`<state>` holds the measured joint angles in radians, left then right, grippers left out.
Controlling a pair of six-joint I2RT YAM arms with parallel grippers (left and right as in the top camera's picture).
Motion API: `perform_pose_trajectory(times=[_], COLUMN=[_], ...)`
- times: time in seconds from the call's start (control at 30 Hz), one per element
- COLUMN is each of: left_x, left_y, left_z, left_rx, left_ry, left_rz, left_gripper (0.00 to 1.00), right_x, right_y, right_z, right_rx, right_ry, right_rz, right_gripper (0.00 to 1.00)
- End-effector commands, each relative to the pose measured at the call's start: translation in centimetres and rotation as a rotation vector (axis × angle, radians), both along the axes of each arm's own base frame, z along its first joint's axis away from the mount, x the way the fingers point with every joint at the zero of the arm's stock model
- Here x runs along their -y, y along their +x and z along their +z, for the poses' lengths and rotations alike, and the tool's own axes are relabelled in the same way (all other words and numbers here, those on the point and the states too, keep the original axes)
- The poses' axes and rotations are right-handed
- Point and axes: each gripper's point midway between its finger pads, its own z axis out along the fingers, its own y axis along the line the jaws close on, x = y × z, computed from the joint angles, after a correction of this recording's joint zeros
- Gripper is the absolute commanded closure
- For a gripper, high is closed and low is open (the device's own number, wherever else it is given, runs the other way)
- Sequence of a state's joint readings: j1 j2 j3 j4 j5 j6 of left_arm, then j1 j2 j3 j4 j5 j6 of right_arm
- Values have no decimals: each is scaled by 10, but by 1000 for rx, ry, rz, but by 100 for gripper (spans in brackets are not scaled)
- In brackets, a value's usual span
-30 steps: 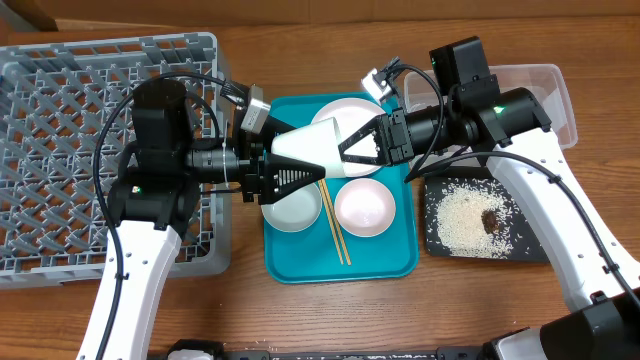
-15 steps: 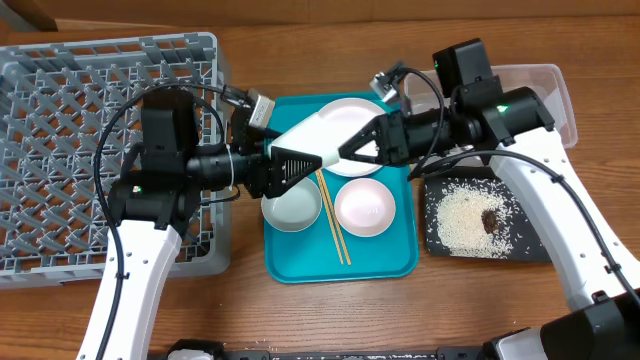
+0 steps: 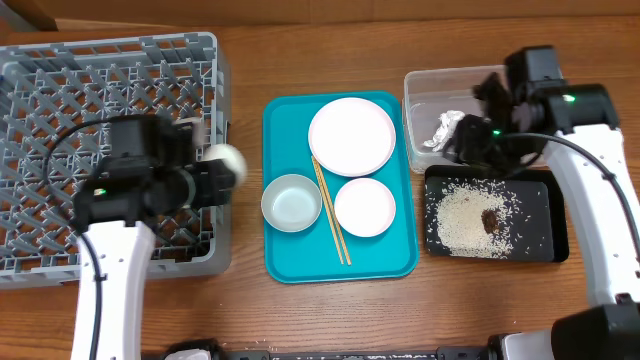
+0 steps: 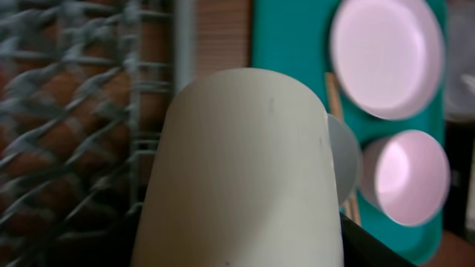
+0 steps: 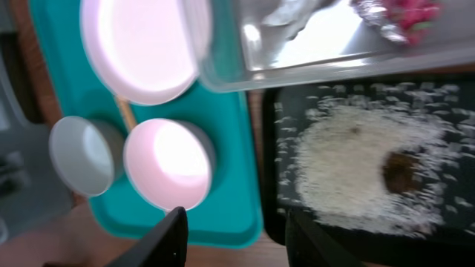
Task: Sort waste into correct bins and load items into the dishwasher
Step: 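Place the white cup upside down in the dish rack with left gripper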
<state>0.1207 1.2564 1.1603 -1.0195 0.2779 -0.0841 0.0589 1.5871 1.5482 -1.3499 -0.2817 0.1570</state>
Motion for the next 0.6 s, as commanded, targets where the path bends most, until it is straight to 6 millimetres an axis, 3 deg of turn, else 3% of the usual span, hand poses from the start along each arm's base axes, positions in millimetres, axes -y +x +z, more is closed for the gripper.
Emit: perform_pose_trajectory(times=[0.0, 0.1, 0.3, 0.57], left_x=[-65, -97, -132, -145], left_y=[-6, -12, -18, -17], left_z=[14, 14, -1, -48], left_rx=[8, 5, -56, -236], left_ry=[123, 119, 152, 175], left_rz=[250, 372, 482, 493], left_gripper=[96, 96, 95, 94], right_x=[39, 43, 43, 43], right_y=[-6, -8, -8, -11], right_z=[14, 13, 13, 12], right_rx=[50, 39, 39, 24], right_ry=[-150, -150, -146, -147], right_rz=[-71, -84, -83, -82], right_gripper=[55, 55, 55, 55])
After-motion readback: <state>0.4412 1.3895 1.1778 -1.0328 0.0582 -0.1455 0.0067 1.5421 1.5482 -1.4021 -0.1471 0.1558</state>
